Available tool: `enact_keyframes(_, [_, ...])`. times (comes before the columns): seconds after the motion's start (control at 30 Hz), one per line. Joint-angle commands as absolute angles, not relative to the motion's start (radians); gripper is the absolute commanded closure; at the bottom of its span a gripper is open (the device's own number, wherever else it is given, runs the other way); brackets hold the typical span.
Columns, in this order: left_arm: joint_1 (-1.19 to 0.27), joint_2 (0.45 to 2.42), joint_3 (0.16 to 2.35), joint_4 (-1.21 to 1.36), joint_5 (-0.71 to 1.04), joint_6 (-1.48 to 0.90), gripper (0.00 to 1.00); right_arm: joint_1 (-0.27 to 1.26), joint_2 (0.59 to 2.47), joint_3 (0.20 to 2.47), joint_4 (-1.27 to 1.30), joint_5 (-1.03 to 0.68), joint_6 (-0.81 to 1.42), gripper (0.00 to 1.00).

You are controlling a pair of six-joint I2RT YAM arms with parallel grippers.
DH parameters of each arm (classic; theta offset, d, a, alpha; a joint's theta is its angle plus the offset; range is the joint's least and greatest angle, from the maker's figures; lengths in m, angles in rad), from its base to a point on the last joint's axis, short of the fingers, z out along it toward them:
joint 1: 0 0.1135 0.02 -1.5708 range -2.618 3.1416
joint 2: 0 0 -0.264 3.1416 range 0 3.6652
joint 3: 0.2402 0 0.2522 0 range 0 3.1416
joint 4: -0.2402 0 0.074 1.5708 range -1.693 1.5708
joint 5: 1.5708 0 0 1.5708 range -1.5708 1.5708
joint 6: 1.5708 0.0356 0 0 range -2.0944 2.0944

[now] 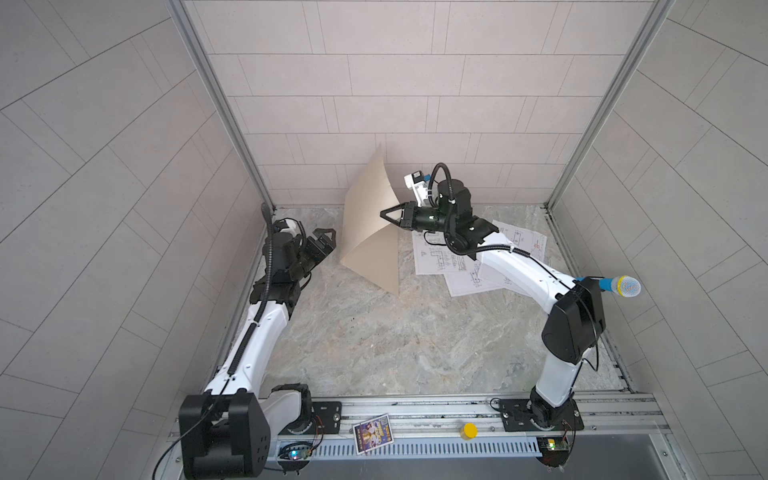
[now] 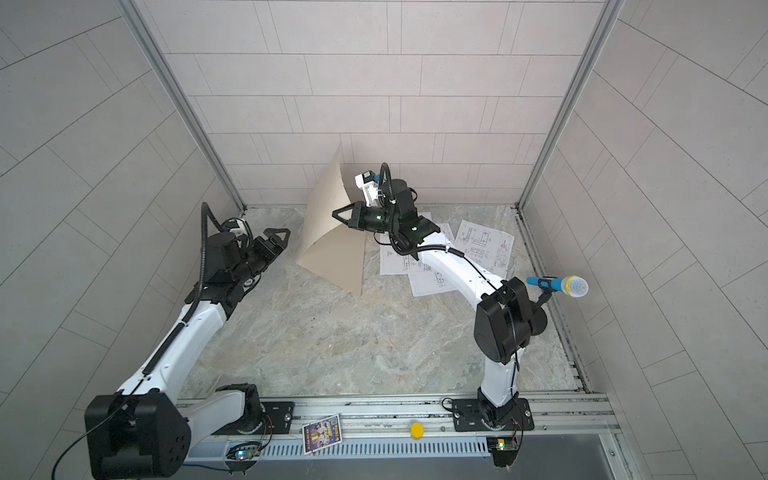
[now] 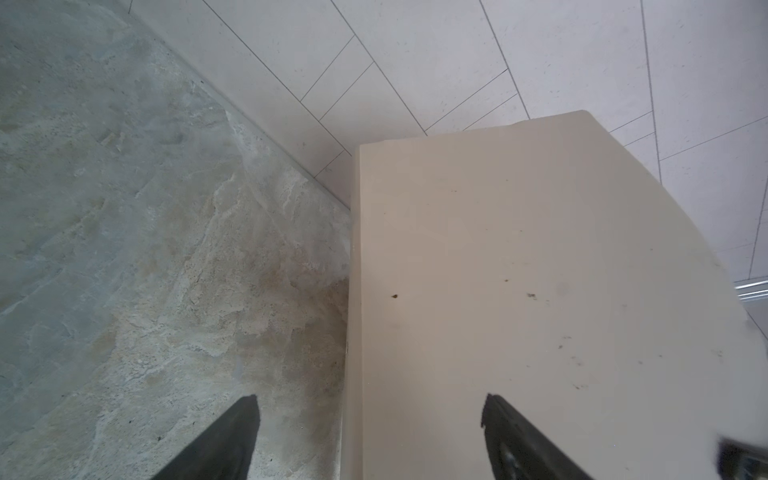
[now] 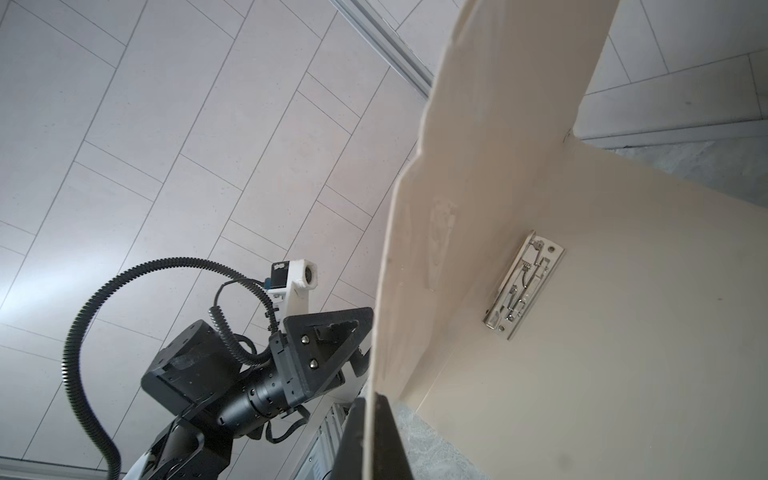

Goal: Put the files into the folder
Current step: 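Lift the folder's top cover with the right gripper while the left gripper holds the folder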

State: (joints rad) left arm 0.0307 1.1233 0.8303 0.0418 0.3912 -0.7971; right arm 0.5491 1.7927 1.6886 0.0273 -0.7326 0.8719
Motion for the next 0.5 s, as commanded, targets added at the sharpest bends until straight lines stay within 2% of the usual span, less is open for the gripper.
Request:
enact_keyframes(0.0, [0.032, 1.092, 0.857, 0.041, 0.375, -0.808, 0.09, 0.548, 1.702, 1.757, -0.013, -0.76, 0.833, 1.0])
enact_keyframes(0.13, [0.031, 1.123, 0.871, 0.041, 0.423, -0.817, 0.09, 0.497, 1.636, 1.781, -0.07, -0.768, 0.796, 1.0])
enact_keyframes(0.33, [0.014, 1.137, 0.867, 0.043, 0.421, -0.82, 0.09, 0.319, 1.525, 1.771, -0.298, -0.75, 0.646, 1.0])
enact_keyframes(0.47, [-0.018, 1.144, 0.867, 0.051, 0.394, -0.815, 0.09, 0.211, 1.461, 1.741, -0.302, -0.792, 0.659, 1.0])
